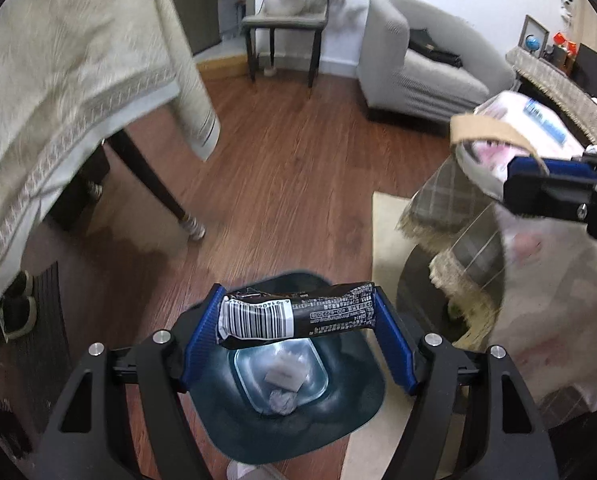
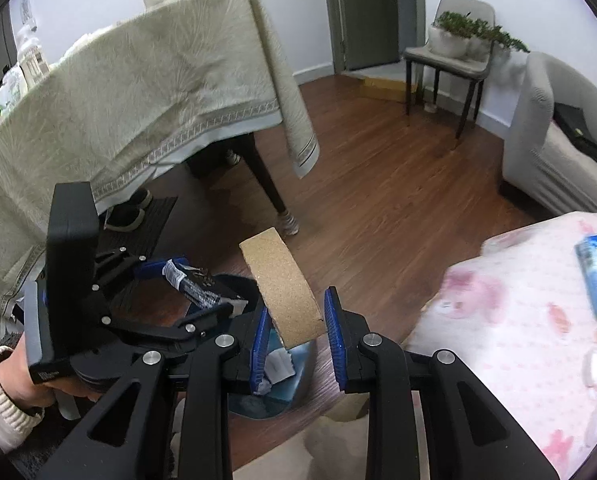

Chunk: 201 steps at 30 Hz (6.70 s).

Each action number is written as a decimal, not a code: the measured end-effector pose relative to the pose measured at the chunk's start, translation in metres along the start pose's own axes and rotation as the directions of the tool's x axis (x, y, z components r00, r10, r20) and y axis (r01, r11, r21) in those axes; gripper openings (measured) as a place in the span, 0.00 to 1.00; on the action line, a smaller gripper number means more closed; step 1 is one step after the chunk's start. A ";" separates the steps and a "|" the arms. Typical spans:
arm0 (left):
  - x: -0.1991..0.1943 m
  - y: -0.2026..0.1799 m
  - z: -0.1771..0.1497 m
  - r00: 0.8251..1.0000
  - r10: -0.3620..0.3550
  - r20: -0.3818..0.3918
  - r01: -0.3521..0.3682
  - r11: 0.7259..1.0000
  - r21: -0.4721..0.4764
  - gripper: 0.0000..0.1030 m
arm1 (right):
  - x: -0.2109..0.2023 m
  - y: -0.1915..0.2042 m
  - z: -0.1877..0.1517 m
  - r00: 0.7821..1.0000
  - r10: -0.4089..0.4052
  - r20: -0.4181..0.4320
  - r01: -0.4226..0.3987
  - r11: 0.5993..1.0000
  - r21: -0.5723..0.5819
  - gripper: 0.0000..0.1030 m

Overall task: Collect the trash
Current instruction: 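Carry both items over the teal bin and open both tools to drop them, then bring both open tools back over the table toward the remaining trash, then grasp the brown cardboard tape ring with the left tool while the right tool grasps the white barcode card, then carry both items over the teal bin and open both tools to drop them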

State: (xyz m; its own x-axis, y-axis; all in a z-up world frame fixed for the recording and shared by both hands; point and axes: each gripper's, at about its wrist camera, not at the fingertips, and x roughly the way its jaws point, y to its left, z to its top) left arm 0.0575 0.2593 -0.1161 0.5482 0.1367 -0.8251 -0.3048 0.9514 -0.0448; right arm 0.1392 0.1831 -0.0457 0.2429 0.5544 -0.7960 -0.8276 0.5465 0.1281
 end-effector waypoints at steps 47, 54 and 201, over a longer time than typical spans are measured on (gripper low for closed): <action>-0.048 0.098 -0.019 0.998 -0.010 0.066 0.021 0.985 -0.168 0.65 | 0.186 0.066 -0.046 0.909 -0.072 -0.411 0.040 0.995 -0.087 0.51; -0.069 0.093 -0.009 0.992 -0.014 0.122 0.034 0.986 -0.162 0.65 | 0.176 0.059 -0.045 0.915 -0.057 -0.399 0.031 0.997 -0.072 0.52; -0.093 -0.200 0.042 0.896 -0.400 0.193 0.327 0.889 0.321 0.63 | -0.191 -0.220 -0.058 0.857 -0.462 0.228 0.318 0.822 0.472 0.75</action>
State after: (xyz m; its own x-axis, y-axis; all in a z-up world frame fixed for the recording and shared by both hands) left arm 0.0999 0.0684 -0.0063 0.7635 -0.2045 -0.6126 0.1586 0.9789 -0.1292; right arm 0.2460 -0.0794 0.0442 0.7060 0.3655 -0.6066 -0.3644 0.9219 0.1314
